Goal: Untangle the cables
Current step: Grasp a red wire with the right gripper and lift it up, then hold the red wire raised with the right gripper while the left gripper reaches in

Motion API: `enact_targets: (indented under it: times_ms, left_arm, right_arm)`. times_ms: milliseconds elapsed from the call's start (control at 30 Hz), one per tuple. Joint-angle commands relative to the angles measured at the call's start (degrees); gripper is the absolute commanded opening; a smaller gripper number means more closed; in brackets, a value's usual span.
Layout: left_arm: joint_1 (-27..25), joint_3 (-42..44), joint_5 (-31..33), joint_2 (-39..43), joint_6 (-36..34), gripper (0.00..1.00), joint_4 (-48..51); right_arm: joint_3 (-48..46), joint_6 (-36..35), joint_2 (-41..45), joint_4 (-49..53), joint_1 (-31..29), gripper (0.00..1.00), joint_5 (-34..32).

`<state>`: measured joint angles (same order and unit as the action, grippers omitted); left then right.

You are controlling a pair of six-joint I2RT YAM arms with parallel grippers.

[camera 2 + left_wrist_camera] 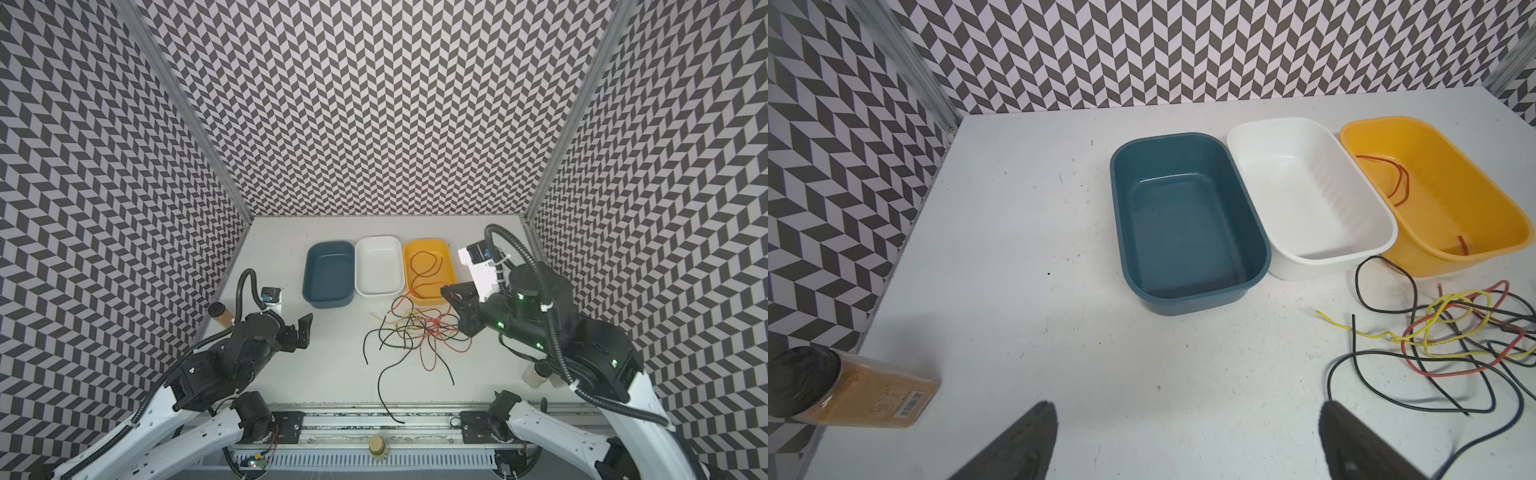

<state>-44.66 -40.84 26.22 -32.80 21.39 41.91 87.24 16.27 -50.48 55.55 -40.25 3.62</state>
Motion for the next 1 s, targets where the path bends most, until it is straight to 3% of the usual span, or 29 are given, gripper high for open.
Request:
enact_targets:
  times_ms: [0, 133, 233, 300, 367, 600, 800, 967]
  left_arm:
    - [0.3, -0.4, -2.4, 0.3, 0.1, 1.00, -1.1]
    - [0.3, -0.8, -13.0, 2.2, -1.2, 1.00, -3.6]
    - [0.0, -1.5, -24.4, 2.4, -0.9, 1.00, -6.3]
    - [-1.2, -0.6, -31.6, 2.6, -0.4, 1.00, -11.6]
    - [-3.6, 0.8, -34.6, 2.3, -1.0, 1.00, -17.3]
    - [-15.3, 2.5, -33.1, -3.9, -19.1, 1.00, -25.3]
    - [-17.4, 4.8, -33.6, -7.6, -29.1, 1.00, -32.5]
    - [-17.4, 4.9, -33.6, -12.7, -32.8, 1.00, -39.6]
  right_arm:
    - [3.6, -2.2, -1.8, -1.5, -0.2, 0.00, 0.8]
    - [4.8, -3.4, -4.2, -1.5, -0.2, 0.00, 5.2]
    - [3.2, -3.4, -3.8, -4.1, -0.2, 0.00, 7.5]
    - [3.0, -3.7, -3.8, -4.7, -0.2, 0.00, 8.9]
    - [3.1, -3.9, -4.1, -5.0, -0.2, 0.00, 10.9]
    - [3.3, -3.3, -4.8, -5.3, -0.2, 0.00, 17.9]
    - [3.3, -2.3, -5.2, -6.0, -0.2, 0.00, 21.5]
    - [2.7, -1.7, -4.8, -6.7, -0.2, 0.00, 23.6]
